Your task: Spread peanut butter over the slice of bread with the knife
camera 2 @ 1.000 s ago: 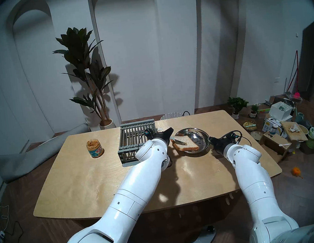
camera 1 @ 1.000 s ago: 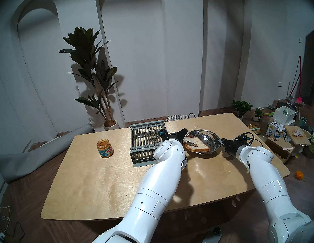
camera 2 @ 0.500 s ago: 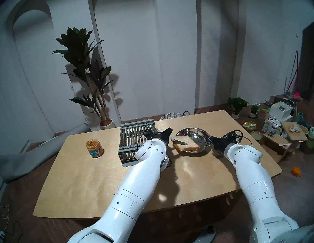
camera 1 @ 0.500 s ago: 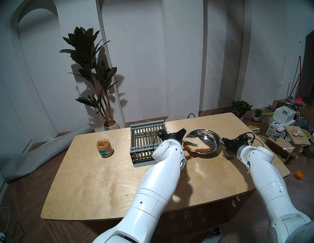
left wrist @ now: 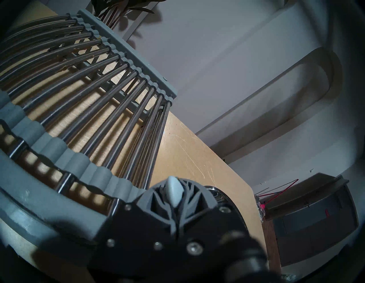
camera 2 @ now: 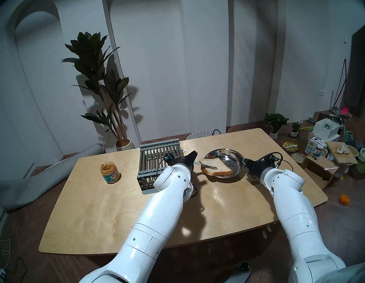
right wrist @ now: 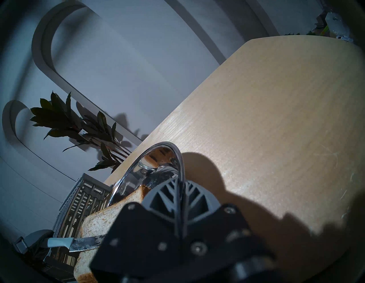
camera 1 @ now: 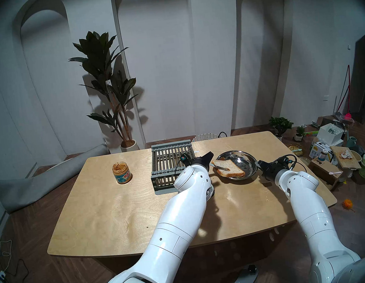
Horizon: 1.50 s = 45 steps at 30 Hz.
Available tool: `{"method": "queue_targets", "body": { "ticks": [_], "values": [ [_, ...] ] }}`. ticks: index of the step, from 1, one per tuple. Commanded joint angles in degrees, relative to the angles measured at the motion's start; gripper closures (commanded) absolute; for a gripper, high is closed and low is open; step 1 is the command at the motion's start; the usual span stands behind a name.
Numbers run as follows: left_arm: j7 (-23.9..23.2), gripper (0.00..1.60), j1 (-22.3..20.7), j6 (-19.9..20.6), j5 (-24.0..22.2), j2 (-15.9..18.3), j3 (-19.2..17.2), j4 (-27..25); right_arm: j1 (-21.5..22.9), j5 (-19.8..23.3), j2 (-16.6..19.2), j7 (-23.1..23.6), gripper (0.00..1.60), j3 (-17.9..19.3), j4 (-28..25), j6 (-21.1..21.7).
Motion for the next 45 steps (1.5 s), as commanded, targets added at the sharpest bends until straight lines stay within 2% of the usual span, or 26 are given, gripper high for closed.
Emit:
{"method": "queue_targets", "body": {
  "ticks": [1,45],
  "values": [
    [0.5,1.60,0.4,-0.4,0.2,0.4,0.3,-2.0,0.3,0.1,0.0,-0.4,1.60,0.5,-2.0,-0.5],
    [5.1,1.60,2.3,0.6,1.6,5.1,1.4,-10.8,1.6,-0.1,-0.9,-0.7,1.60,-0.2,-0.6,-1.1]
  ]
}}
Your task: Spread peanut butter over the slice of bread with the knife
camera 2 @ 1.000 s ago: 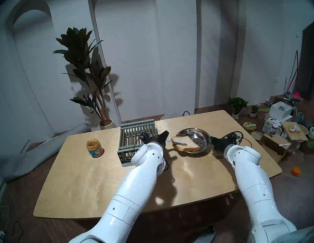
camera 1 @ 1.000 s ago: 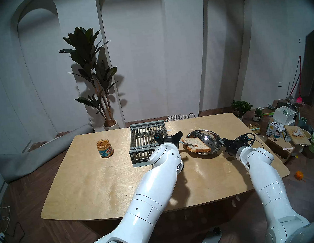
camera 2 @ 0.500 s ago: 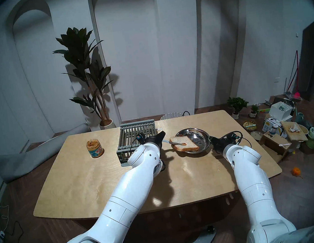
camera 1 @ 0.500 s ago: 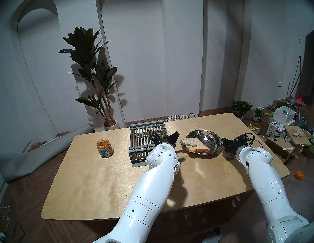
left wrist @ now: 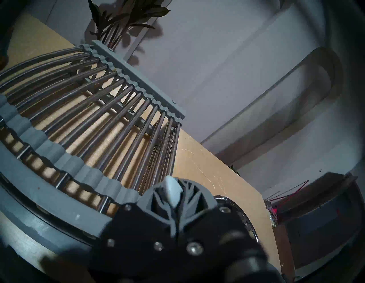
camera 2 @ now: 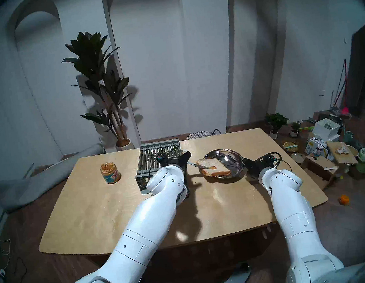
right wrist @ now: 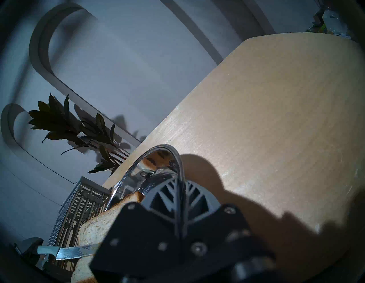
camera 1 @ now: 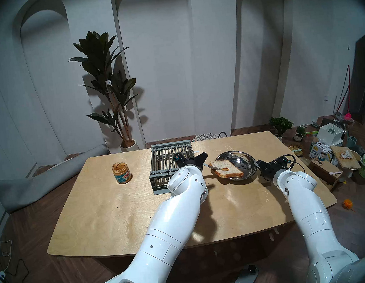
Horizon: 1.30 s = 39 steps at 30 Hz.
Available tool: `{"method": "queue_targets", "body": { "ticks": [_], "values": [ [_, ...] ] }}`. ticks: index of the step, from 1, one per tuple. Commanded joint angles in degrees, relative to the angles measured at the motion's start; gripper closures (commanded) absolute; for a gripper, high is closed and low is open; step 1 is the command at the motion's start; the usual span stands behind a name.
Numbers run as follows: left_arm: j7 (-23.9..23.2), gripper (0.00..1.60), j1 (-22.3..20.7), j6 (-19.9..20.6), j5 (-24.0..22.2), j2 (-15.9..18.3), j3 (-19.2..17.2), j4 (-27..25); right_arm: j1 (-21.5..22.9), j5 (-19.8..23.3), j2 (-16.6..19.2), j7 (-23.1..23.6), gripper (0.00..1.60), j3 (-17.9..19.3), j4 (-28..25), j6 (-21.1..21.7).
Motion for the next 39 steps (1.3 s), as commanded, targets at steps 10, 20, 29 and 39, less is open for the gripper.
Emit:
{"method": "queue_targets", "body": {
  "ticks": [10,20,29,39],
  "values": [
    [1.5,1.60,1.0,0.0,0.6,1.6,0.5,-6.0,0.5,0.0,-0.3,0.6,1.60,-0.1,-1.5,-0.7],
    [2.4,1.60,2.2,0.0,0.9,2.8,1.2,-10.9,0.1,-0.1,-0.6,0.6,1.60,-0.3,-1.9,-0.9],
    [2.7,1.60,2.9,0.3,0.3,3.8,1.2,-13.9,-0.1,-0.1,-0.7,0.7,1.60,-0.4,-2.0,-1.1],
    [0.9,1.60,2.3,-0.1,4.1,6.3,4.7,-19.2,-0.2,-0.4,-0.5,0.8,1.60,-0.9,-2.1,-1.0]
  ]
}}
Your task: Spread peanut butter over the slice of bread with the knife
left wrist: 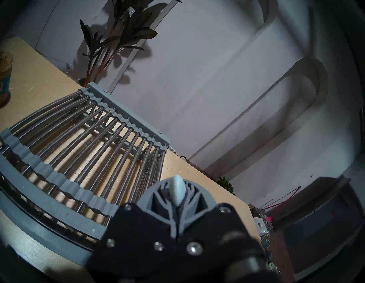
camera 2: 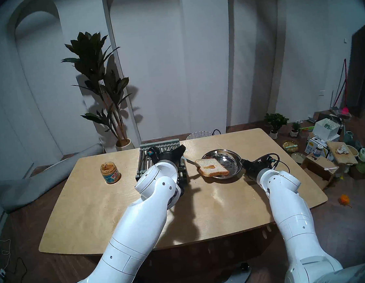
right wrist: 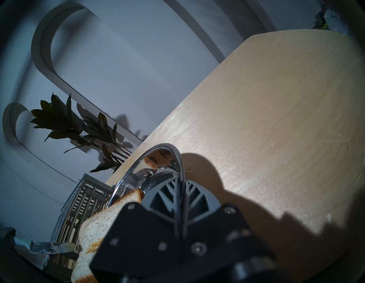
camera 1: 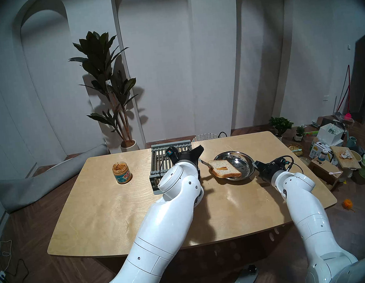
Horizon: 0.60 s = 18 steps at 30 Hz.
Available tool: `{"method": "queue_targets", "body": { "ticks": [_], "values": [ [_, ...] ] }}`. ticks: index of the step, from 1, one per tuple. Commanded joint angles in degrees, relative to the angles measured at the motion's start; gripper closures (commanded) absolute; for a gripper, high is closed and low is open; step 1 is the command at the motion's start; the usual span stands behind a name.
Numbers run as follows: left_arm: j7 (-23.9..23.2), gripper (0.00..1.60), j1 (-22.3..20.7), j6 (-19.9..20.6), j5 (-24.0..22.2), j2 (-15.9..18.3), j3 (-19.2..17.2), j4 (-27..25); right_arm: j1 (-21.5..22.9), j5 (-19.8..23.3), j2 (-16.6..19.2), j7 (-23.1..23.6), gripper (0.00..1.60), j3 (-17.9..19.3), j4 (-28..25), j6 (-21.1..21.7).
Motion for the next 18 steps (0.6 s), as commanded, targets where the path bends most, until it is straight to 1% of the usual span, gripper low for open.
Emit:
{"method": "queue_targets", "body": {
  "ticks": [1,5,6,7,8,9,10,11,12,13,14,15,18],
  "values": [
    [-1.9,1.60,-1.2,-0.3,3.1,1.5,2.6,-5.4,0.3,-0.3,0.2,0.4,1.60,-0.4,-1.7,-0.4],
    [-2.3,1.60,-1.2,-0.5,4.0,2.1,3.7,-6.4,0.2,-0.5,0.3,0.3,1.60,-0.6,-2.1,-0.4],
    [-2.3,1.60,-1.2,-0.5,4.0,2.1,3.7,-6.4,0.1,-1.1,0.3,-0.2,1.60,-0.9,-2.4,-0.9],
    [-2.3,1.60,-1.2,-0.6,4.1,2.2,3.8,-6.4,0.1,-1.1,0.3,-0.2,1.56,-1.0,-2.5,-0.8],
    [-2.4,1.60,-1.2,-0.7,4.1,2.2,3.8,-6.3,0.1,-1.1,0.3,0.0,1.47,-1.0,-2.4,-0.9],
    [-2.4,1.60,-1.3,-0.8,4.1,2.2,3.8,-6.3,0.1,-1.1,0.3,0.0,1.45,-1.0,-2.5,-0.9],
    [-2.5,1.60,-1.3,-0.8,4.1,2.3,3.8,-6.2,0.1,-1.2,0.3,0.0,1.35,-1.0,-2.5,-0.8],
    [-2.5,1.60,-1.3,-0.9,4.1,2.3,3.9,-6.2,0.0,-1.3,0.3,0.0,1.17,-1.0,-2.6,-0.9],
    [-2.6,1.60,-1.3,-0.9,4.2,2.4,3.9,-6.2,0.0,-1.3,0.2,0.0,1.05,-1.0,-2.6,-0.9],
    [-2.6,1.60,-1.4,-1.0,4.2,2.4,4.0,-6.2,0.0,-1.4,0.2,0.0,0.85,-1.0,-2.6,-0.9],
    [-2.7,1.60,-1.4,-1.0,4.2,2.5,4.0,-6.1,0.0,-1.4,0.2,0.1,0.73,-0.9,-2.7,-0.9],
    [-2.7,1.60,-1.5,-0.9,4.3,2.6,4.1,-6.0,0.0,-1.5,0.1,-0.1,0.00,-0.9,-2.7,-0.9],
    [-2.7,1.60,-1.7,-0.9,4.2,2.6,4.1,-5.7,0.0,-1.8,0.1,-0.3,0.00,-0.9,-2.8,-0.9]
  ]
}}
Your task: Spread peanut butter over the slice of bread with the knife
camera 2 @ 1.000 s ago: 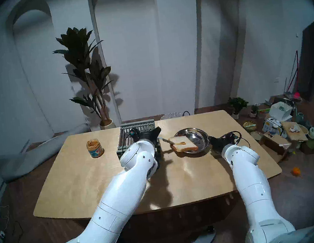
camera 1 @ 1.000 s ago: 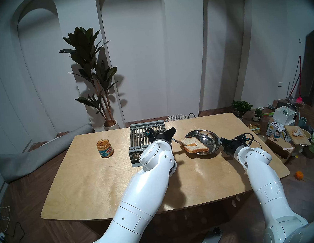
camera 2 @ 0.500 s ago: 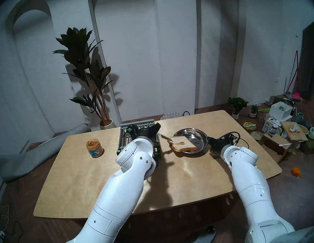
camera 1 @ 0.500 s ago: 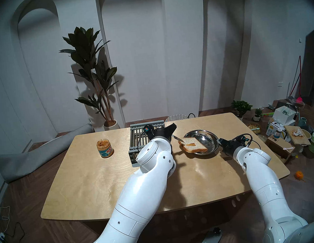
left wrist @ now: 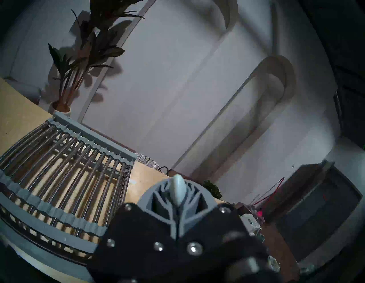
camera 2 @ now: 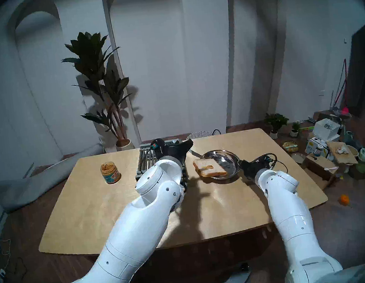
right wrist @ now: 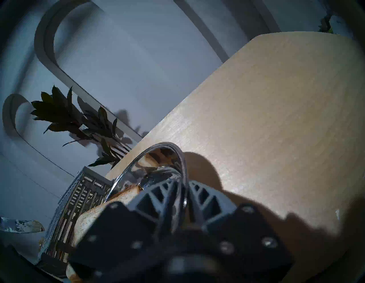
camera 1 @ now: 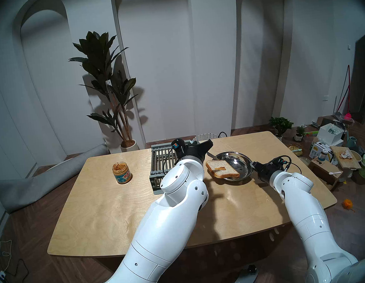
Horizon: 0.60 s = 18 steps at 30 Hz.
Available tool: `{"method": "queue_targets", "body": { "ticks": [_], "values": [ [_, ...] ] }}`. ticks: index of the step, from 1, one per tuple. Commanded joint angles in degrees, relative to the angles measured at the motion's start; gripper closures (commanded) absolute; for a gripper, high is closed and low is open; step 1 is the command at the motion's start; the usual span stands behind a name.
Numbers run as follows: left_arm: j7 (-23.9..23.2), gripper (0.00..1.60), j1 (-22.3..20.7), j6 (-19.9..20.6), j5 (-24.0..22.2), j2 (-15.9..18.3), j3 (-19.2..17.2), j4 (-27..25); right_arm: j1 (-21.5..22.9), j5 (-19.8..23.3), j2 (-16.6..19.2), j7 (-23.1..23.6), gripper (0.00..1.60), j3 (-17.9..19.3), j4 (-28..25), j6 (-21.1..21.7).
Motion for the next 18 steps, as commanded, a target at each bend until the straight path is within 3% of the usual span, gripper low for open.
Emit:
{"method": "queue_targets", "body": {
  "ticks": [1,6,18],
  "values": [
    [-0.7,1.60,-1.7,-0.4,0.4,-0.3,-0.1,-1.0,0.5,0.0,0.0,-0.1,0.00,0.3,-1.8,-0.5],
    [-1.0,1.60,-2.5,-0.8,2.3,0.4,0.8,-0.6,0.9,0.3,0.1,-0.2,0.00,1.1,-2.5,0.2],
    [-0.5,1.60,-4.4,-0.9,10.5,4.6,4.0,-1.3,1.1,0.7,2.8,0.5,0.00,5.6,-11.7,-2.3]
  ]
}}
